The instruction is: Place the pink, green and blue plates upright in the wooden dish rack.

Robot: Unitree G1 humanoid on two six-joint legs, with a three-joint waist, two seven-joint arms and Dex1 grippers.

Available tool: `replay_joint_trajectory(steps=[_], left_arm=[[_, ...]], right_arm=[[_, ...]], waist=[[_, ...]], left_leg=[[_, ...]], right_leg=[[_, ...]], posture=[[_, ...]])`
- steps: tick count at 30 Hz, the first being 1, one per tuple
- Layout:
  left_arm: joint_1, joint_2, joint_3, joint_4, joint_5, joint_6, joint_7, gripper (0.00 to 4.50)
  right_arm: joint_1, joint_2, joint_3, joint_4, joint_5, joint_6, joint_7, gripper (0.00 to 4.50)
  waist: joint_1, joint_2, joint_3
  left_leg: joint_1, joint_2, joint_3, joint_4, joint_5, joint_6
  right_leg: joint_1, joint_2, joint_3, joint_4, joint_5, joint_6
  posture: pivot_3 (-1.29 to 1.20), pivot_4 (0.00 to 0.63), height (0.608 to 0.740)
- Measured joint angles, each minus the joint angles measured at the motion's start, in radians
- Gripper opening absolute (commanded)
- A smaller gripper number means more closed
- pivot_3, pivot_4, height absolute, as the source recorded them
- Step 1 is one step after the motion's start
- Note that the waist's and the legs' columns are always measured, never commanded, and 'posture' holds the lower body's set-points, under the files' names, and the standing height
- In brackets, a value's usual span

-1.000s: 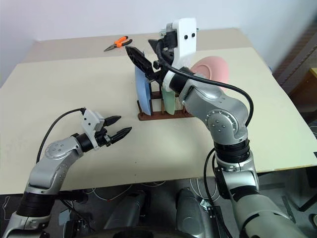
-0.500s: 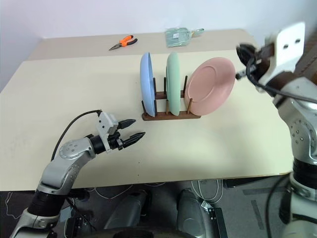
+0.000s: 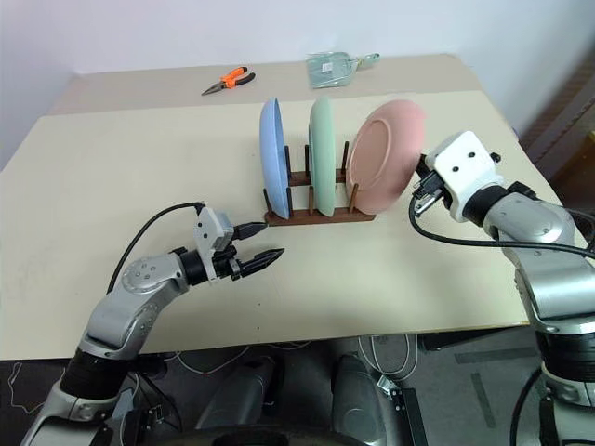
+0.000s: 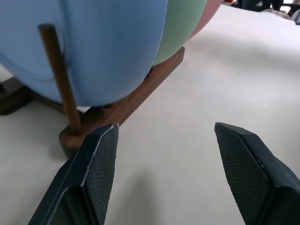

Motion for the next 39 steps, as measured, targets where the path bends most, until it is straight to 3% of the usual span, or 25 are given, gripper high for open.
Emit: replay_joint_trajectory(steps=[23, 30, 39], left_arm=[[0.015, -0.002, 0.0, -0.01, 0.0, 0.015, 0.02, 3.37], [0.014, 0.0, 0.007, 0.006, 0.02, 0.006, 0.034, 3.37], [0.112, 0.12, 0.212, 0.148, 0.079, -0.097, 0.098, 3.37]], right_arm=[[-0.031, 0.038, -0.004, -0.045, -0.03, 0.011, 0.065, 0.02], [0.051, 0.047, -0.052, 0.064, -0.07, -0.014, 0.05, 0.02], [0.159, 0.185, -0.155, 0.235, 0.027, -0.059, 0.09, 0.02]], waist=[[0.003, 0.0, 0.0], [0.003, 0.0, 0.0], [-0.007, 0.001, 0.0]], left_leg=[[0.0, 0.0, 0.0, 0.0, 0.0, 0.0], [0.0, 0.0, 0.0, 0.0, 0.0, 0.0], [0.001, 0.001, 0.0, 0.0, 0.0, 0.0]], right_leg=[[0.0, 0.0, 0.0, 0.0, 0.0, 0.0], [0.0, 0.0, 0.0, 0.0, 0.0, 0.0], [0.0, 0.001, 0.0, 0.001, 0.001, -0.001]], posture=[[0.0, 0.15, 0.732], [0.0, 0.15, 0.732], [0.0, 0.15, 0.732]])
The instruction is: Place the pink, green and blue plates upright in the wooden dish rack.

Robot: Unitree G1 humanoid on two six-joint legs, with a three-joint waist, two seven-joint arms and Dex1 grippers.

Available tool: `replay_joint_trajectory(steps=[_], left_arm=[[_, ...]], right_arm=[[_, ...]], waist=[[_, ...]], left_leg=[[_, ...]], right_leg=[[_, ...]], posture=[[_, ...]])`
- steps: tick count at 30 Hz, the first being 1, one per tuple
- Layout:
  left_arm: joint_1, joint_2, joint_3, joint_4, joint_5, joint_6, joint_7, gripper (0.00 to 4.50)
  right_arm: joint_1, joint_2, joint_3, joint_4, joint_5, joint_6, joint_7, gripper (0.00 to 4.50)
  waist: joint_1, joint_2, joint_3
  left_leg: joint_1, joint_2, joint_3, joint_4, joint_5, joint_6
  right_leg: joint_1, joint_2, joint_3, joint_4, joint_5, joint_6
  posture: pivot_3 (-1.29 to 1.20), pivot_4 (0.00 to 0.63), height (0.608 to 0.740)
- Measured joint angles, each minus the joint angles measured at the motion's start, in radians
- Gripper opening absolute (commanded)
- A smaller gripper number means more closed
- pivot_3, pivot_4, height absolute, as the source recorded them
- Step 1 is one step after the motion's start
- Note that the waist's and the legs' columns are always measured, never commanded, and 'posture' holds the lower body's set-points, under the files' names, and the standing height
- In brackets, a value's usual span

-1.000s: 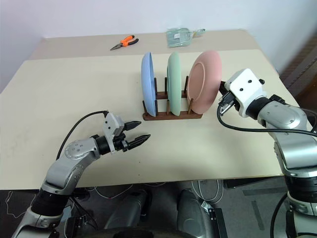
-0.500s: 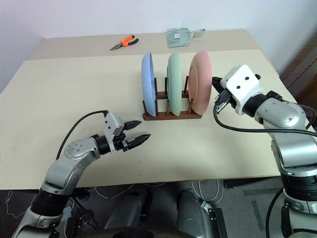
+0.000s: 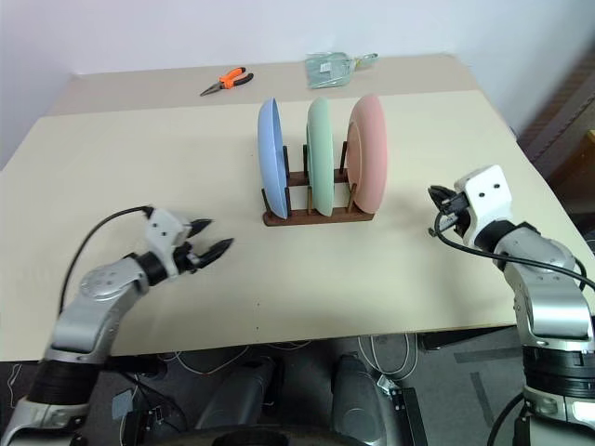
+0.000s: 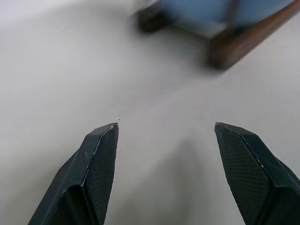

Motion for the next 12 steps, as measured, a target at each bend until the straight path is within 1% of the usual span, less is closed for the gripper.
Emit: replay_joint_trajectory(steps=[4, 12], left_arm=[[0.041, 0.004, 0.008, 0.008, 0.01, -0.028, -0.001, 3.37], [0.061, -0.012, 0.021, -0.035, 0.01, -0.027, 0.014, 3.37]], right_arm=[[-0.002, 0.017, 0.004, 0.031, 0.004, -0.041, 0.017, 0.02], [-0.031, 0.061, 0.053, 0.128, -0.008, -0.1, 0.019, 0.02]], waist=[[0.006, -0.001, 0.0], [0.005, 0.0, 0.0]], left_leg=[[0.0, 0.0, 0.0, 0.0, 0.0, 0.0], [0.0, 0.0, 0.0, 0.0, 0.0, 0.0]], right_leg=[[0.001, 0.0, 0.0, 0.0, 0.0, 0.0], [0.001, 0.0, 0.0, 0.0, 0.0, 0.0]], posture=[[0.0, 0.15, 0.732], [0.0, 0.15, 0.732]])
